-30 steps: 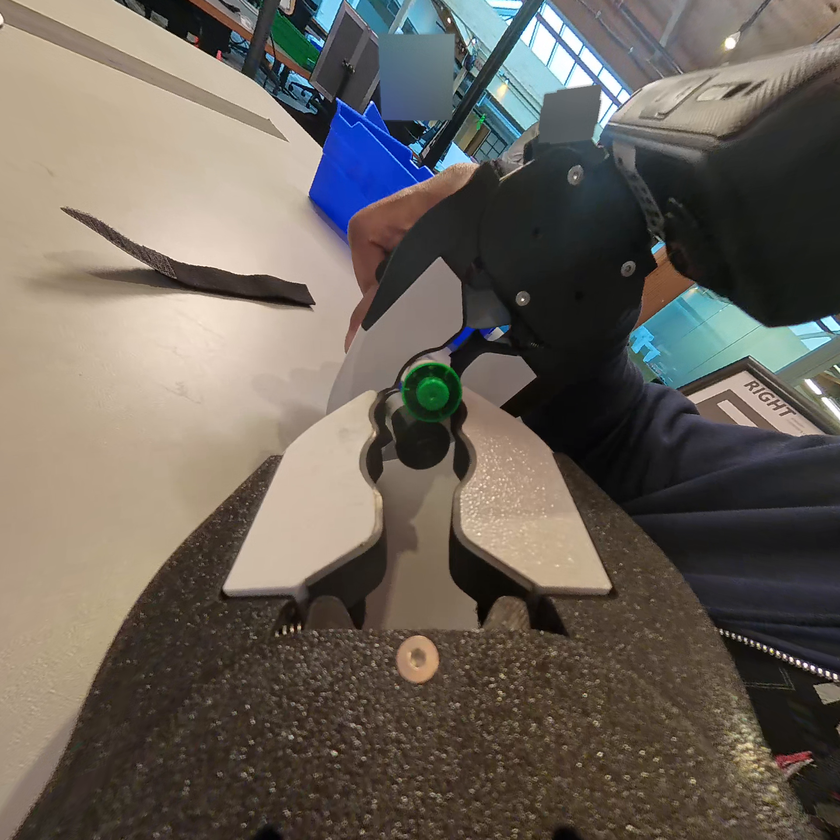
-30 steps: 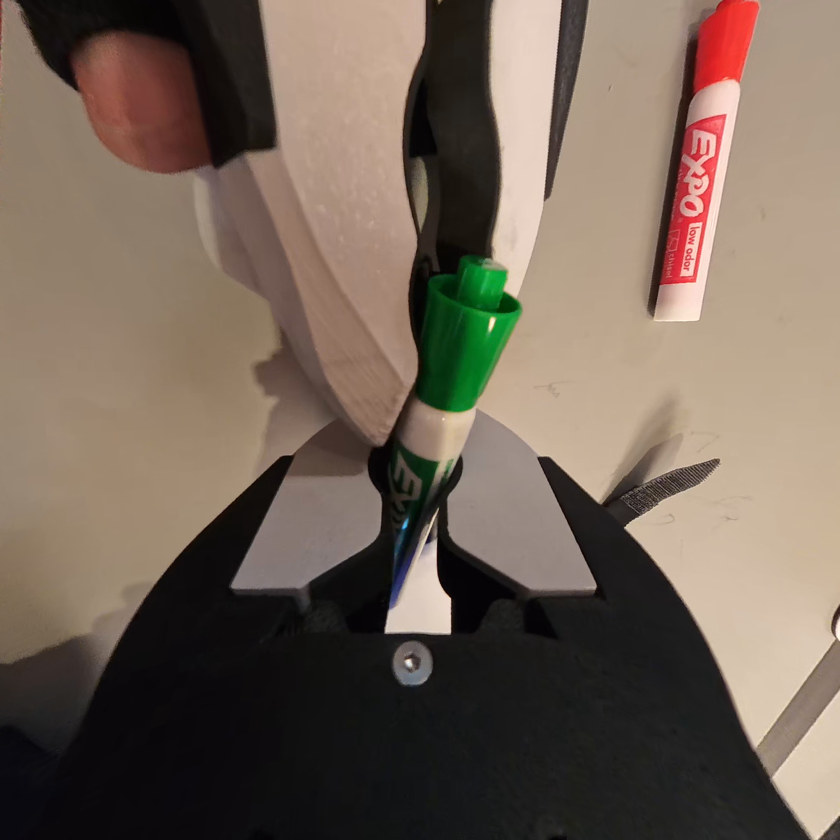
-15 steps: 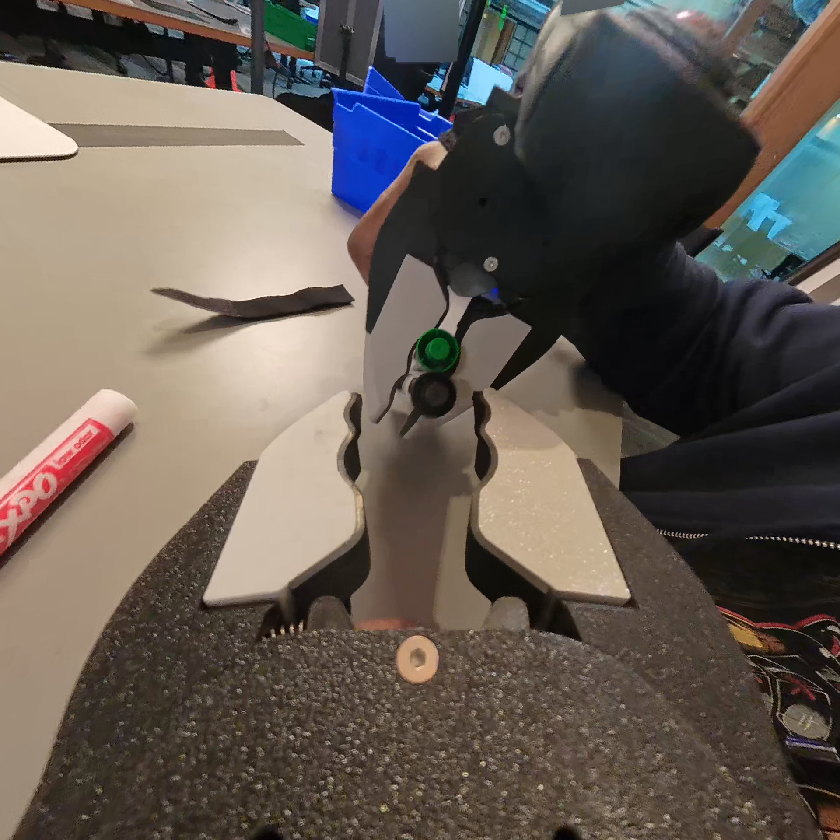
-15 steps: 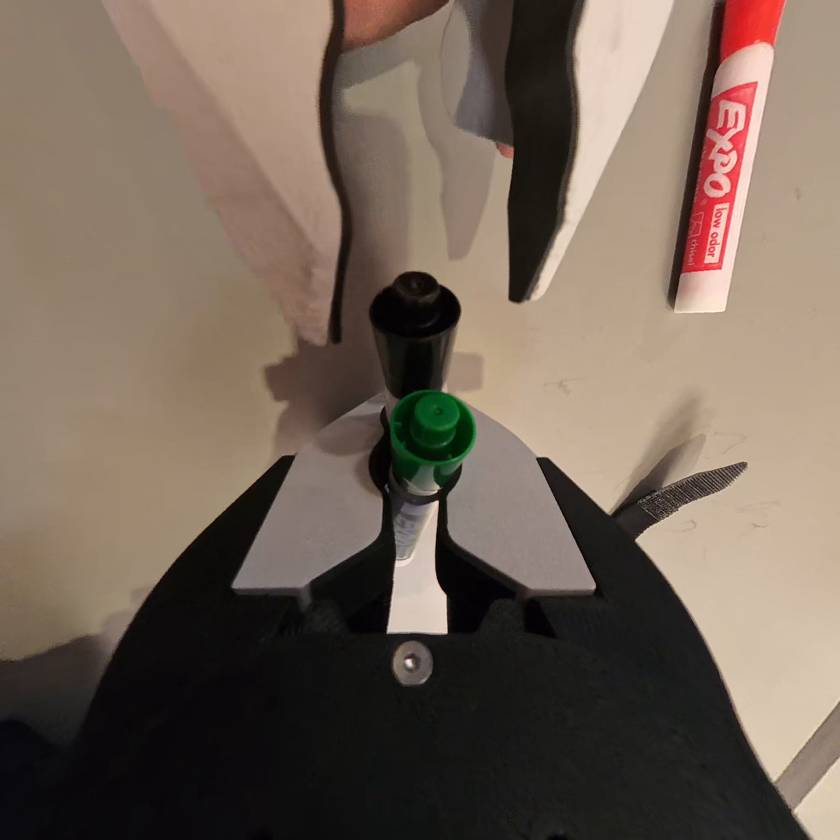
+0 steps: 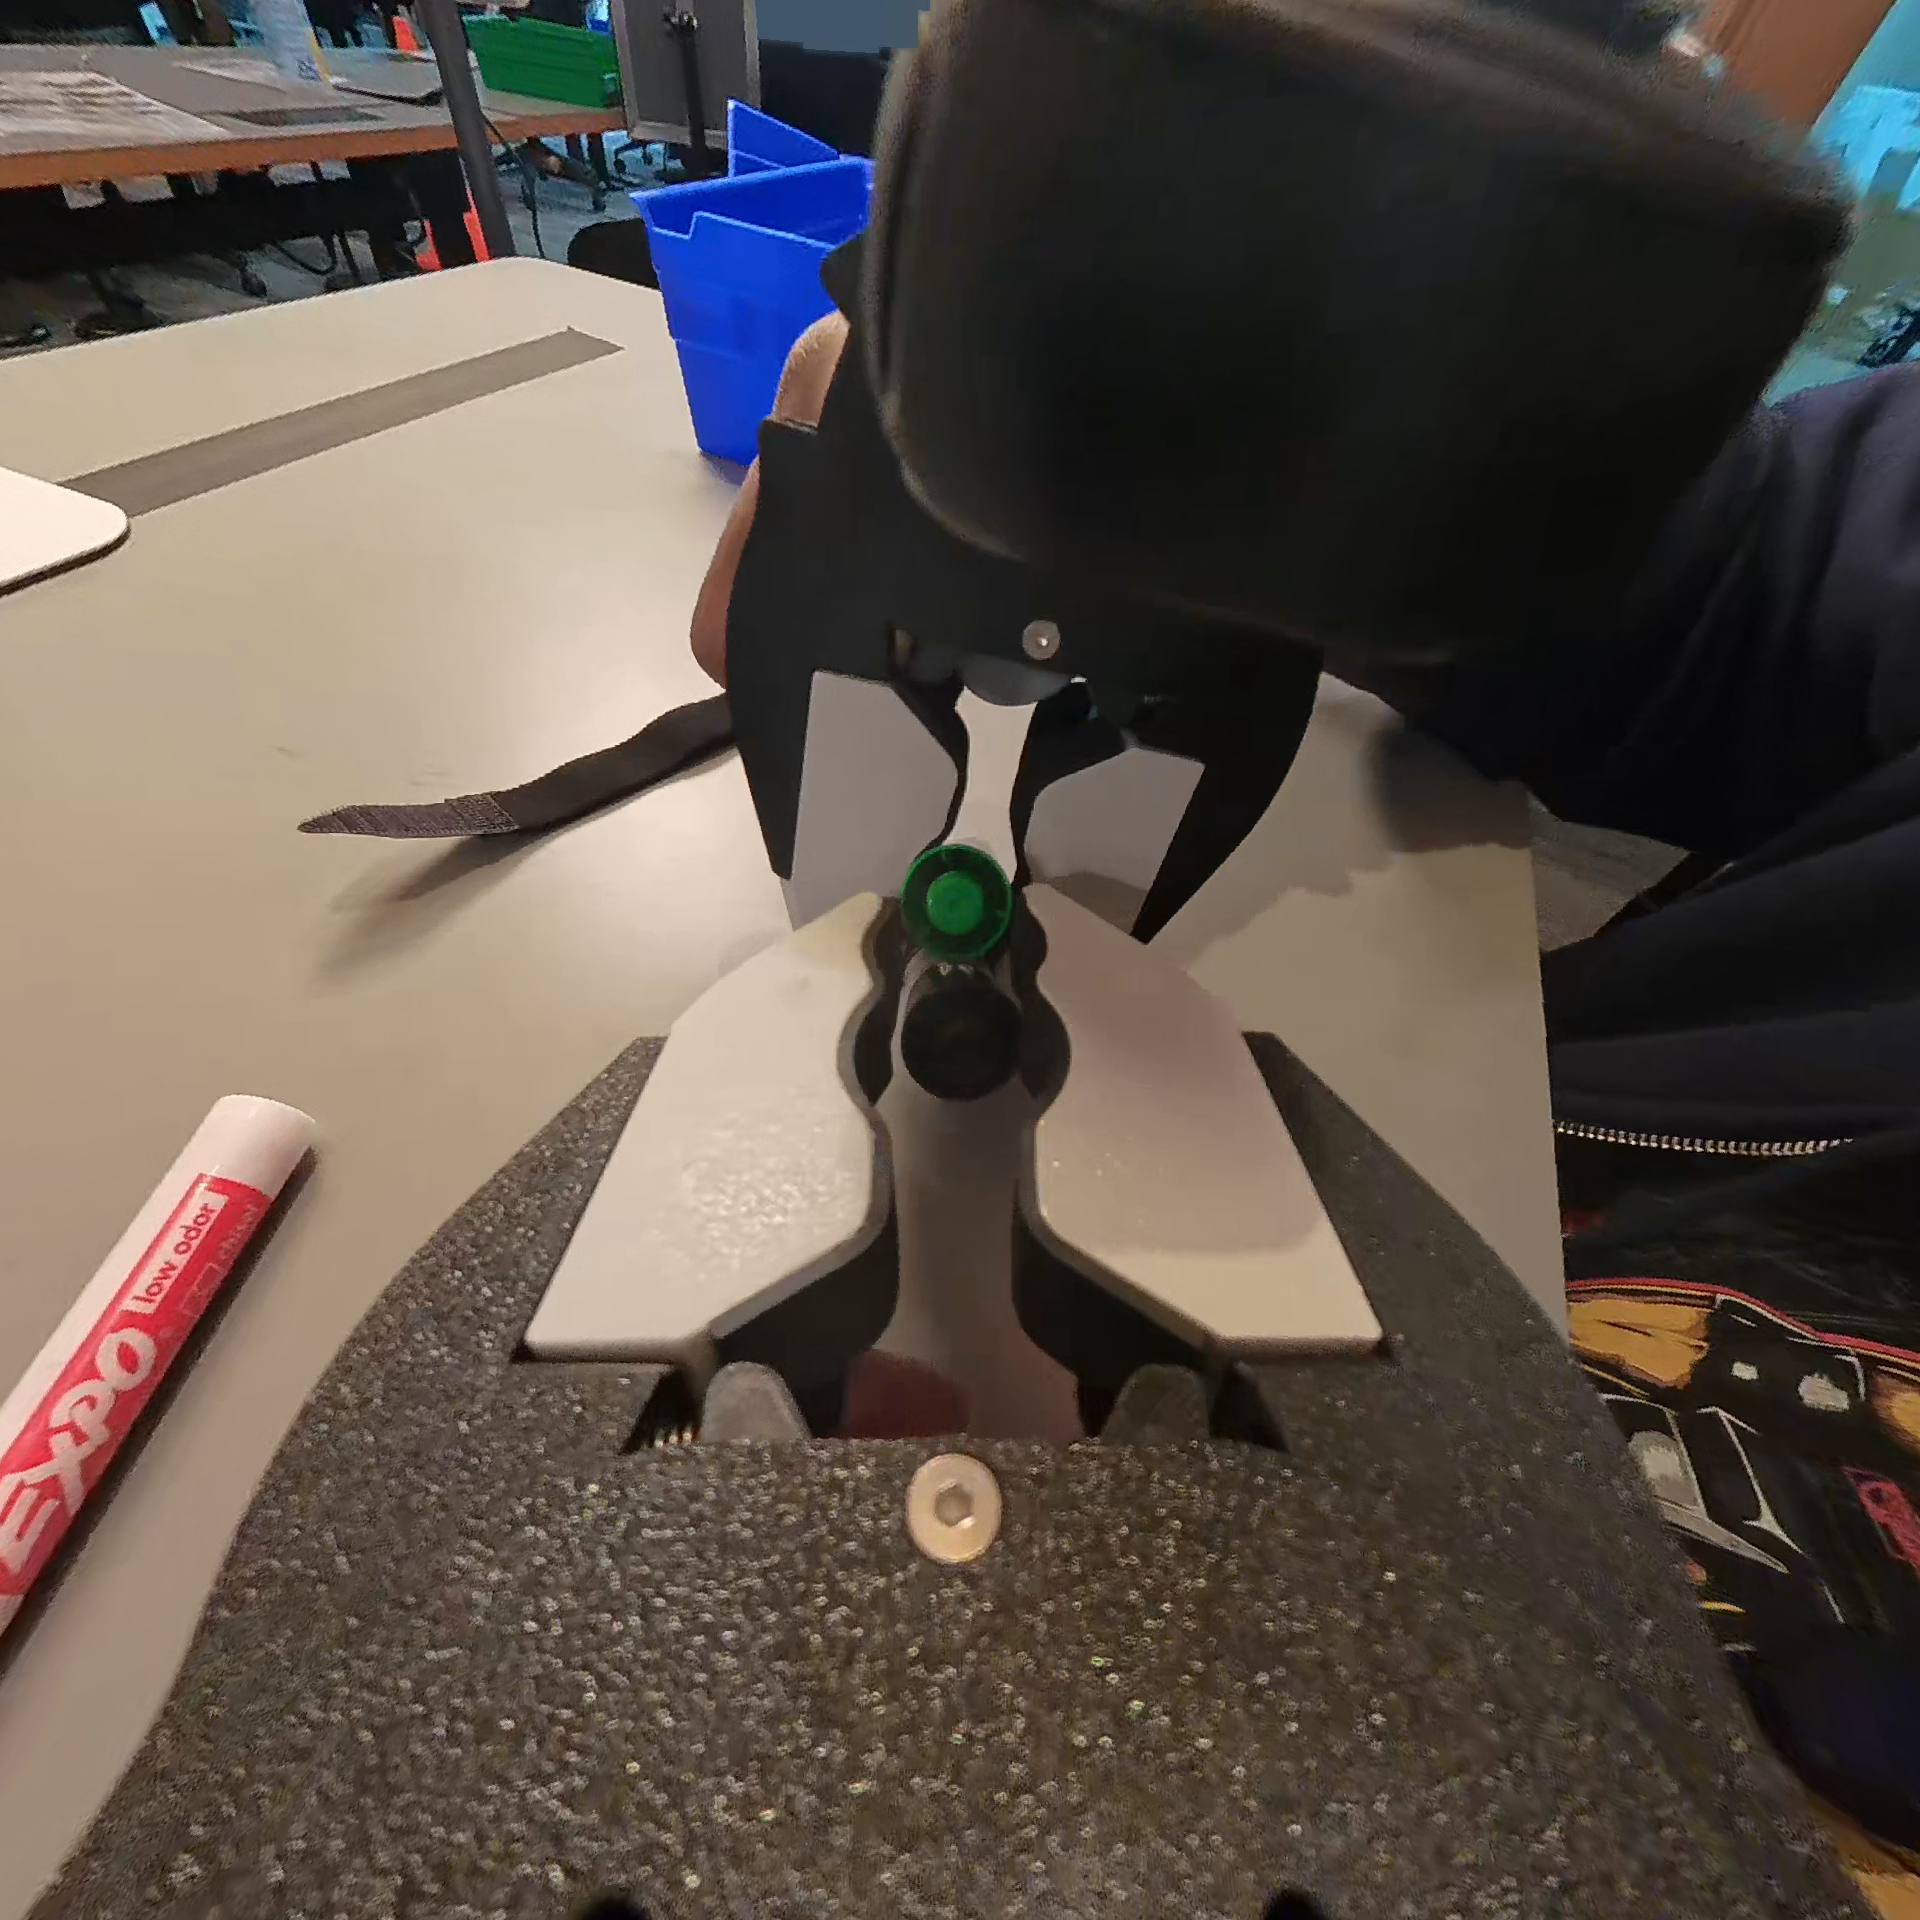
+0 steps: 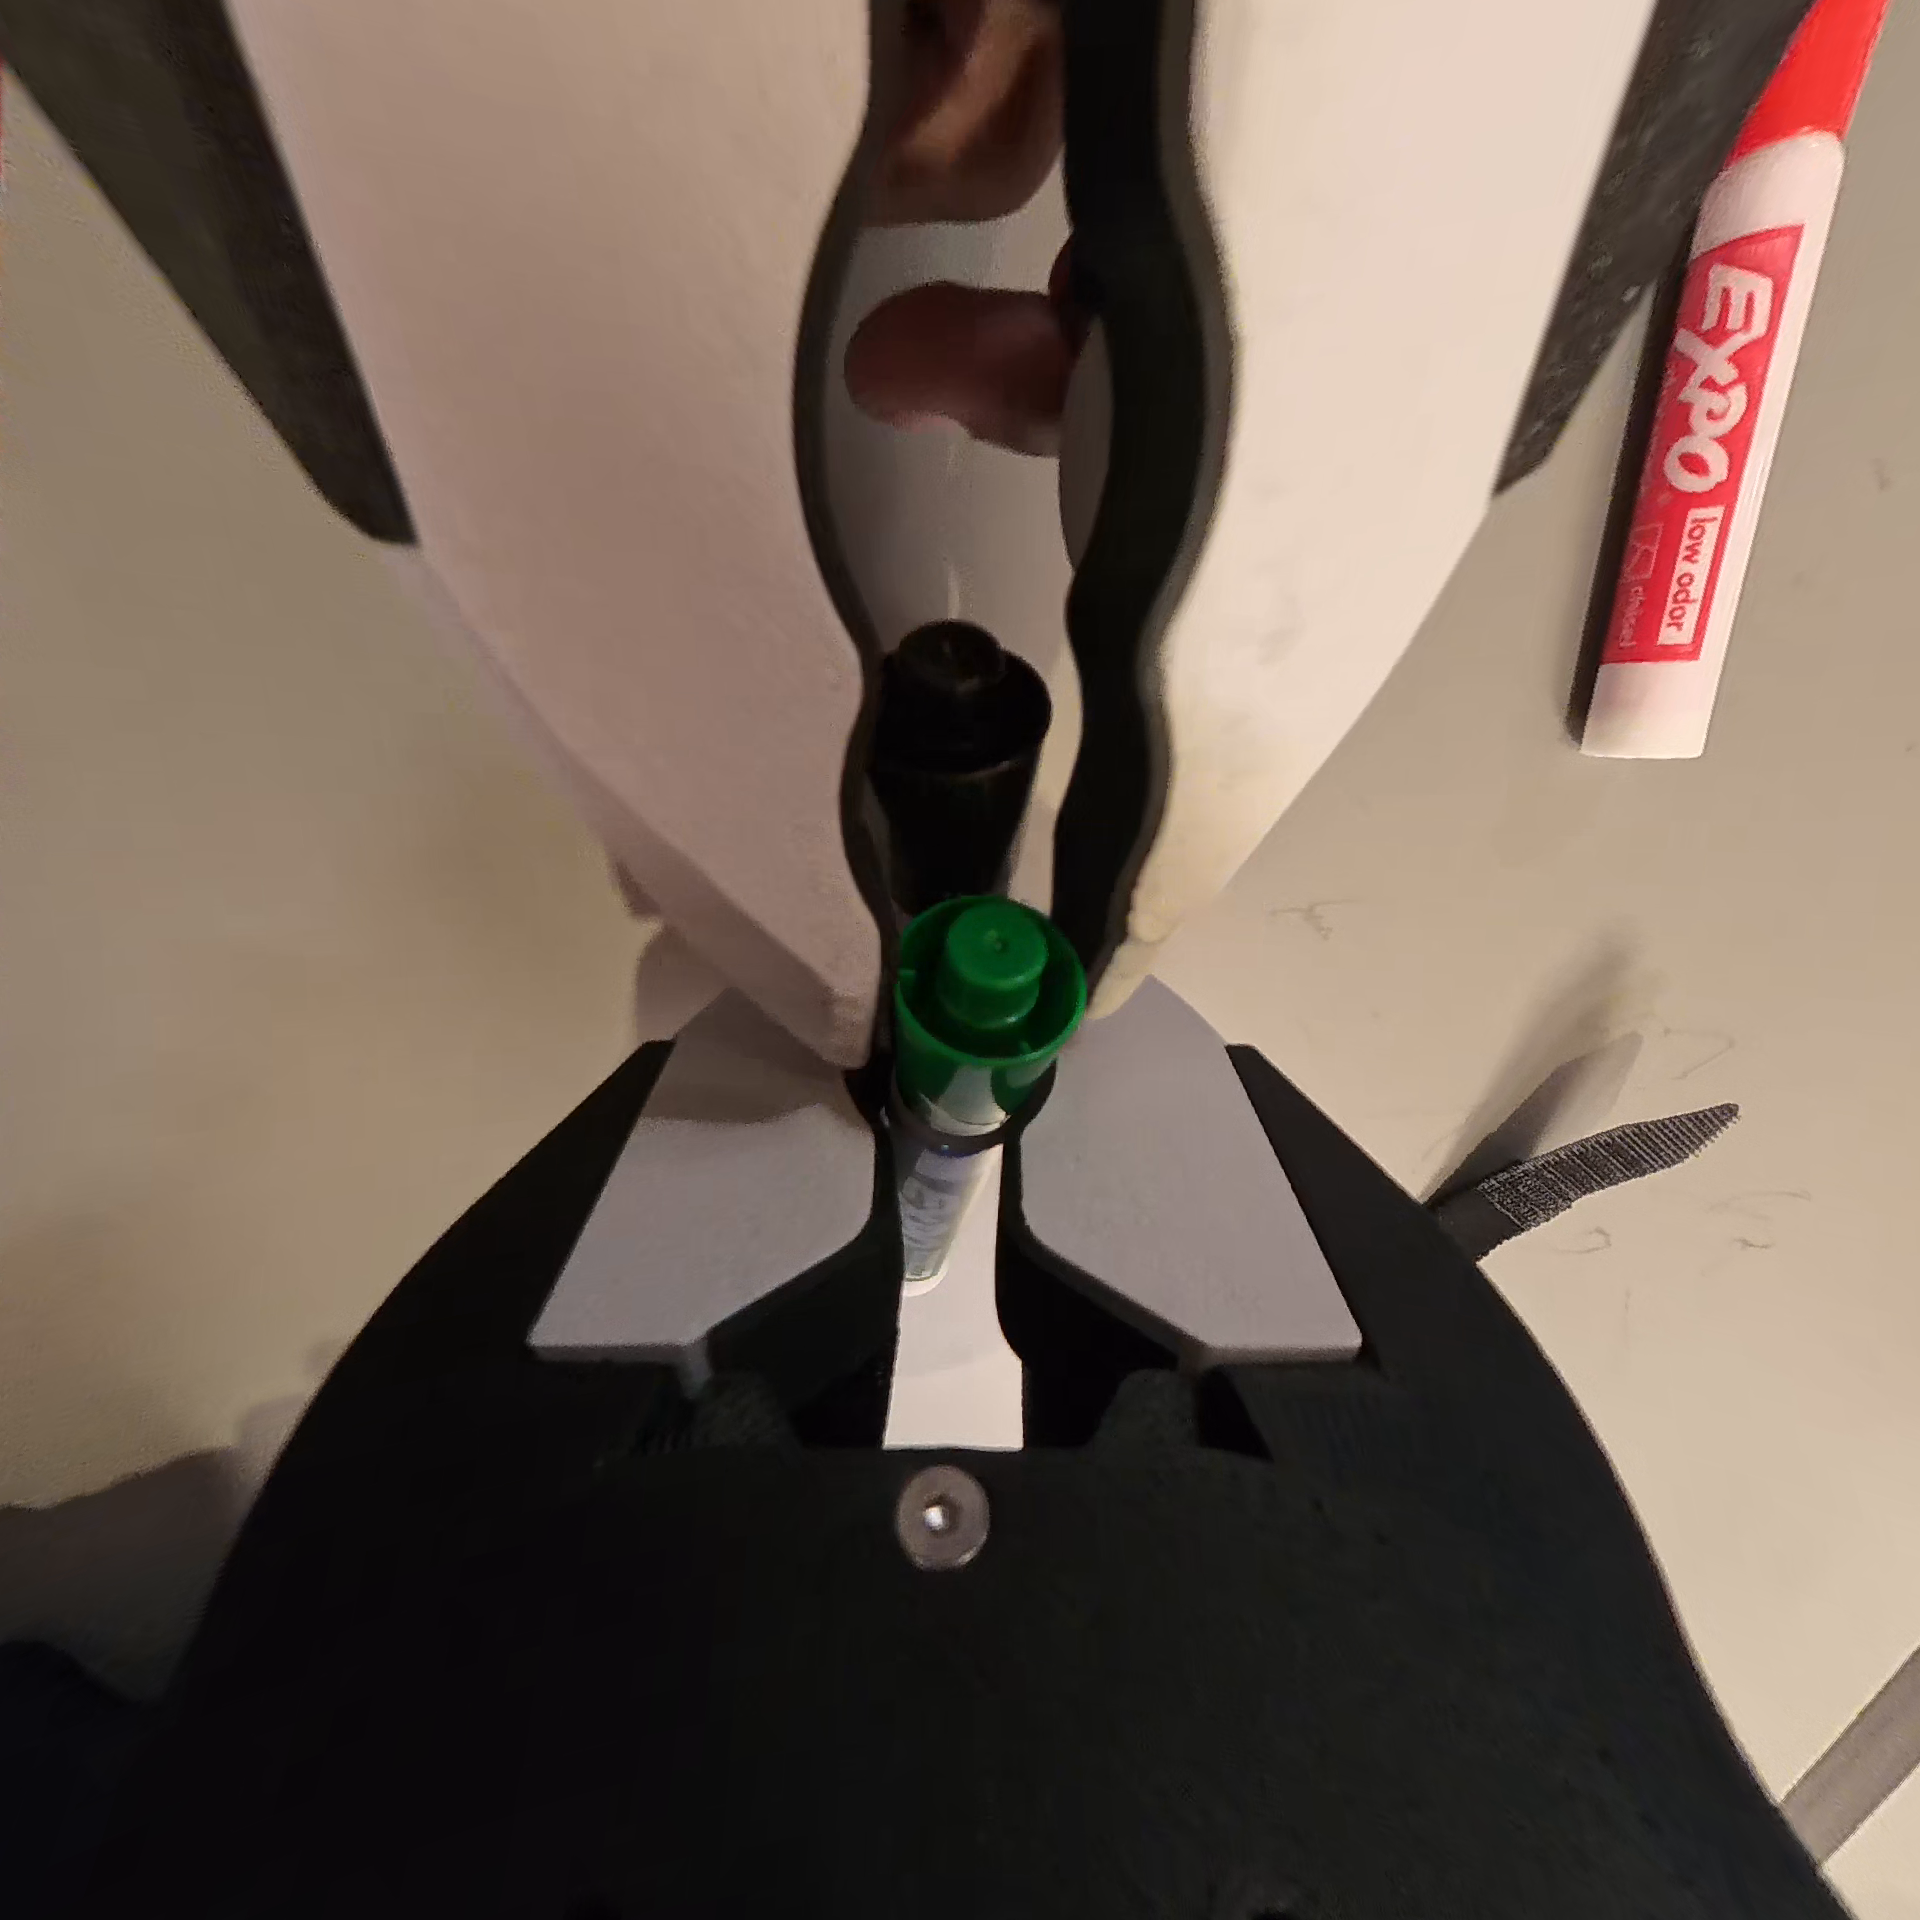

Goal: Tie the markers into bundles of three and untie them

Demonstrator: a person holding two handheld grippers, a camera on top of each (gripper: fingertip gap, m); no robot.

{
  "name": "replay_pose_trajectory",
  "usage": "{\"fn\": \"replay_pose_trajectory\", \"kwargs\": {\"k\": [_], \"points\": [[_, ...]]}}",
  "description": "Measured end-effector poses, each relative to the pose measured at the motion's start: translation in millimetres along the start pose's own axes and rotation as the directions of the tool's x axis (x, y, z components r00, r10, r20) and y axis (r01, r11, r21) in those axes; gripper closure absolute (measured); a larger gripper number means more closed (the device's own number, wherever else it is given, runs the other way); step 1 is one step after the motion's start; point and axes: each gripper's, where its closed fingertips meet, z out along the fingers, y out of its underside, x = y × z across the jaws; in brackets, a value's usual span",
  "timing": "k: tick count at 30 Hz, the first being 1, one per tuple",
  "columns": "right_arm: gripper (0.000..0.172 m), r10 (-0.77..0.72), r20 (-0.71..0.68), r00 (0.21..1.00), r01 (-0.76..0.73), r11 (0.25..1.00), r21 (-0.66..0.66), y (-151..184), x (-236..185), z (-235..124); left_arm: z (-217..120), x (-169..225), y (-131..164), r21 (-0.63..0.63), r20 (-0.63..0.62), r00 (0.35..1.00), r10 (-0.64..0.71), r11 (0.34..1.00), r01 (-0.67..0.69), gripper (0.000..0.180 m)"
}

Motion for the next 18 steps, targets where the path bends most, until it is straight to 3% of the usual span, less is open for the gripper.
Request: {"fn": "replay_pose_trajectory", "kwargs": {"k": [12,18], "points": [[0.157,-0.003,-0.019,1.000,0.004,1.000,0.015,-4.8,-1.6,-6.7,-0.8,1.1,-5.3,0.057,0.022,1.000,-0.017,0.998,0.016,0.162],[0.157,0.016,-0.089,0.996,-0.012,0.999,0.047,-8.0,9.6,-13.5,-8.0,-6.3,-10.0,0.111,0.020,0.994,-0.111,0.988,0.108,0.162]]}}
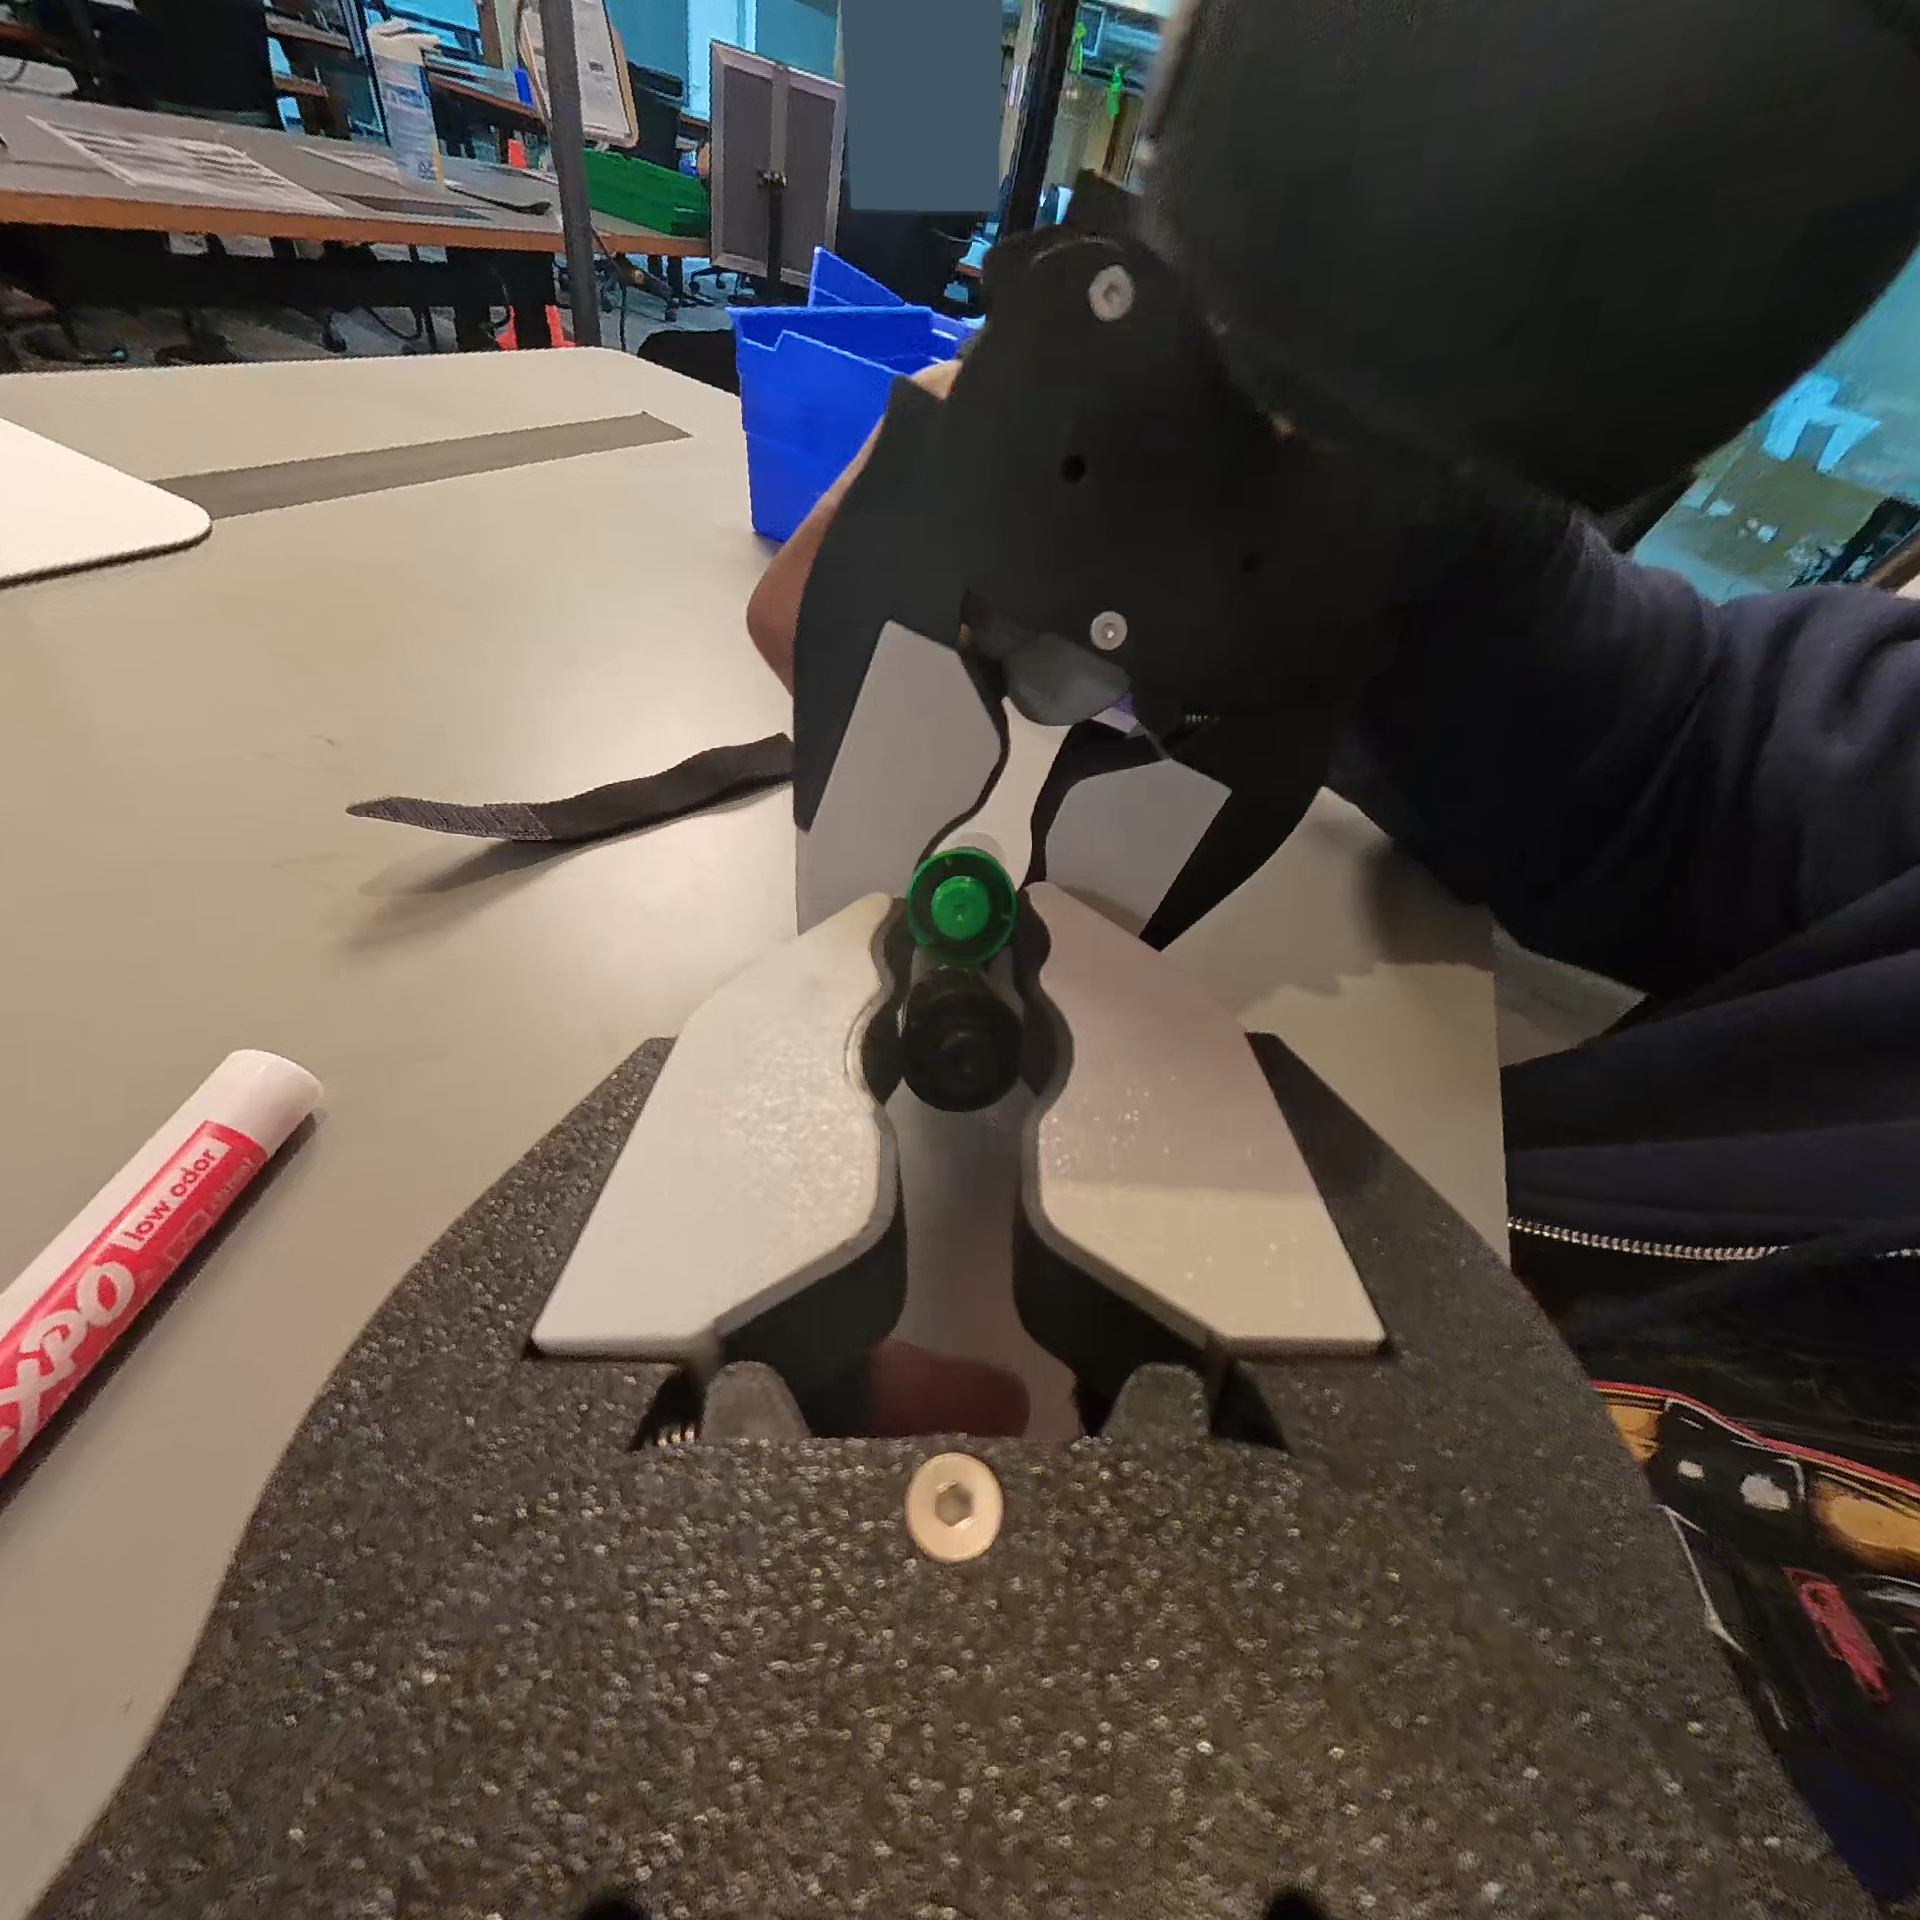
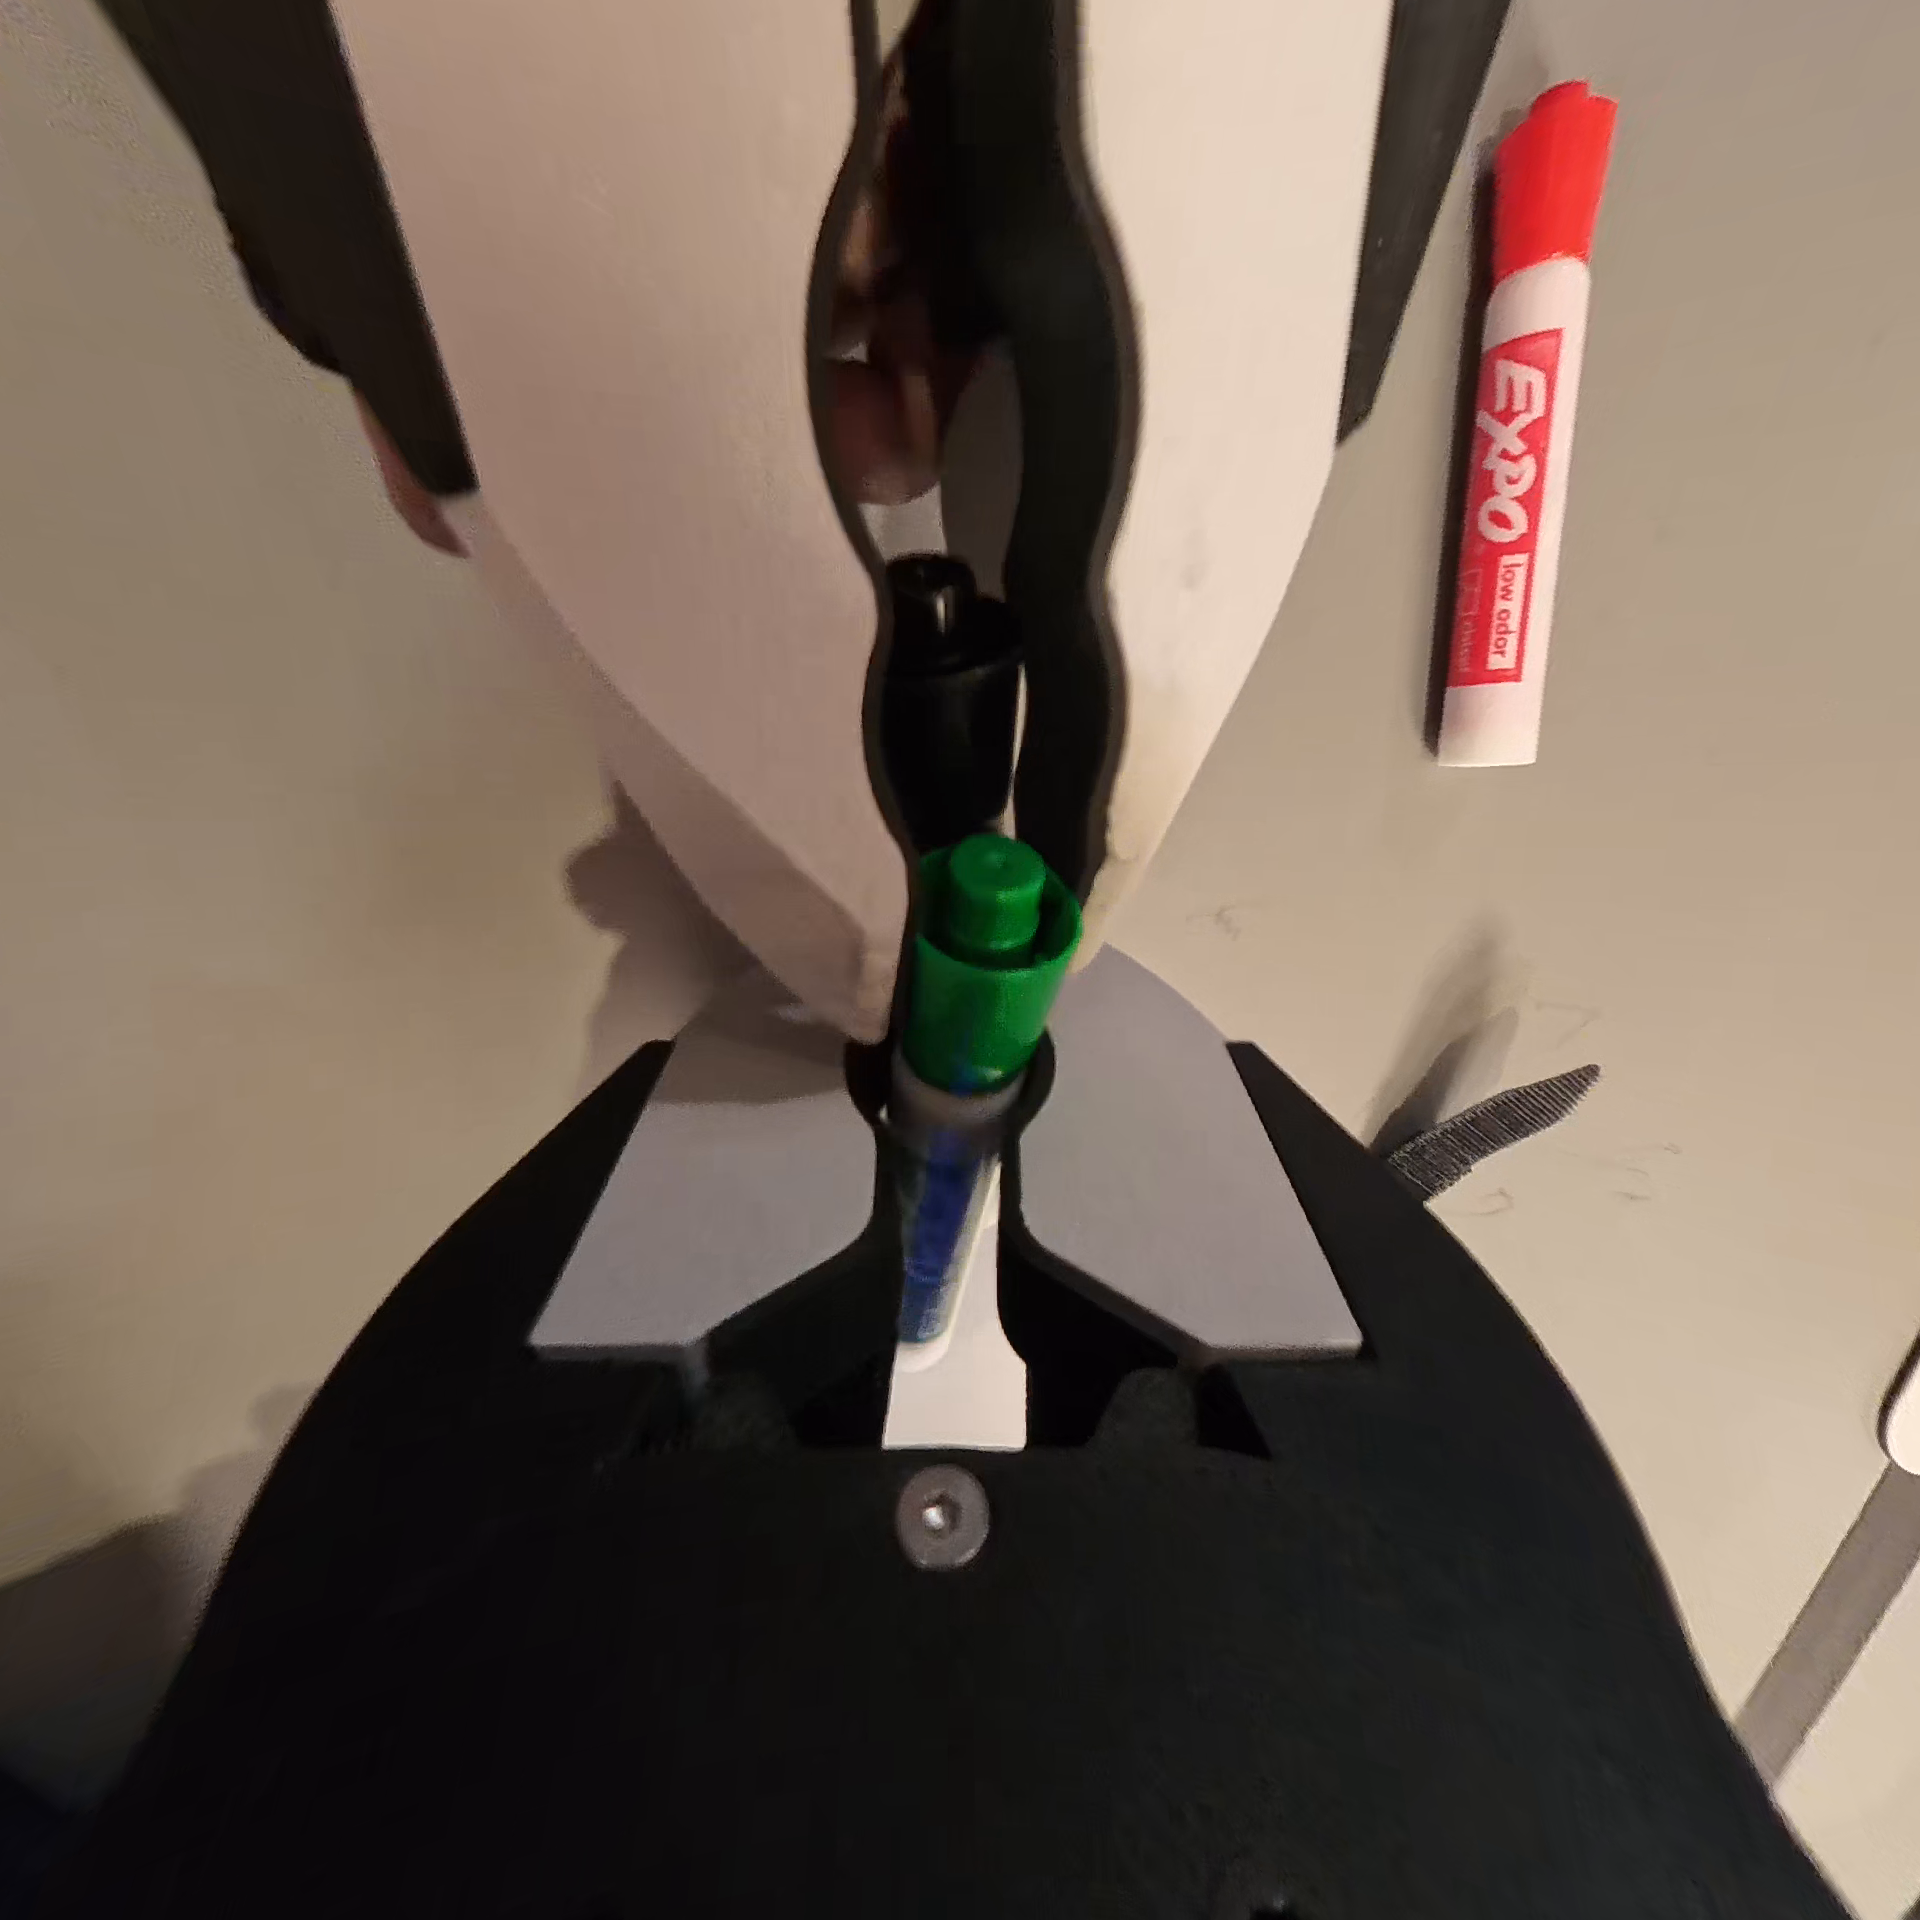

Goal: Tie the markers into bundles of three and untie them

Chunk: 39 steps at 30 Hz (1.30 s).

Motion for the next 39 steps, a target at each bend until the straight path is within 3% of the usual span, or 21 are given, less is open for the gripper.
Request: {"fn": "replay_pose_trajectory", "kwargs": {"k": [13,20,24,27,30,33,36,39], "points": [[0.157,0.058,-0.042,0.997,-0.060,0.997,-0.048,25.2,14.1,4.3,-20.2,-16.5,-6.2,0.068,0.005,0.993,-0.114,0.991,0.114,0.162],[0.157,0.064,-0.016,0.998,-0.065,0.997,-0.045,28.6,11.8,1.6,-19.3,-14.0,2.4,0.007,-0.014,0.995,-0.103,0.995,0.103,0.161],[0.157,0.052,-0.036,0.998,-0.054,0.997,-0.057,28.1,12.5,-2.3,-20.7,-18.6,4.7,-0.014,0.012,0.996,-0.084,0.996,0.084,0.138],[0.157,0.046,-0.071,0.996,-0.050,0.997,-0.066,27.1,16.3,-5.5,-23.0,-23.8,6.8,-0.012,0.022,0.984,-0.179,0.984,0.179,0.126],[0.157,0.046,-0.101,0.994,-0.053,0.996,-0.069,25.6,19.7,-8.1,-24.2,-26.4,5.4,0.050,-0.004,0.910,-0.415,0.908,0.415,0.110],[0.157,0.060,-0.120,0.991,-0.070,0.995,-0.077,24.9,23.1,-8.7,-23.0,-27.7,-0.9,0.187,-0.100,0.765,-0.636,0.744,0.642,0.104],[0.158,0.077,-0.148,0.986,-0.091,0.992,-0.091,24.8,27.9,-7.3,-18.2,-27.1,-6.6,0.261,-0.194,0.654,-0.731,0.604,0.753,0.101],[0.158,0.094,-0.182,0.979,-0.113,0.989,-0.096,21.9,32.1,-6.5,-9.1,-28.1,-6.9,0.300,-0.196,0.619,-0.760,0.555,0.776,0.095]]}}
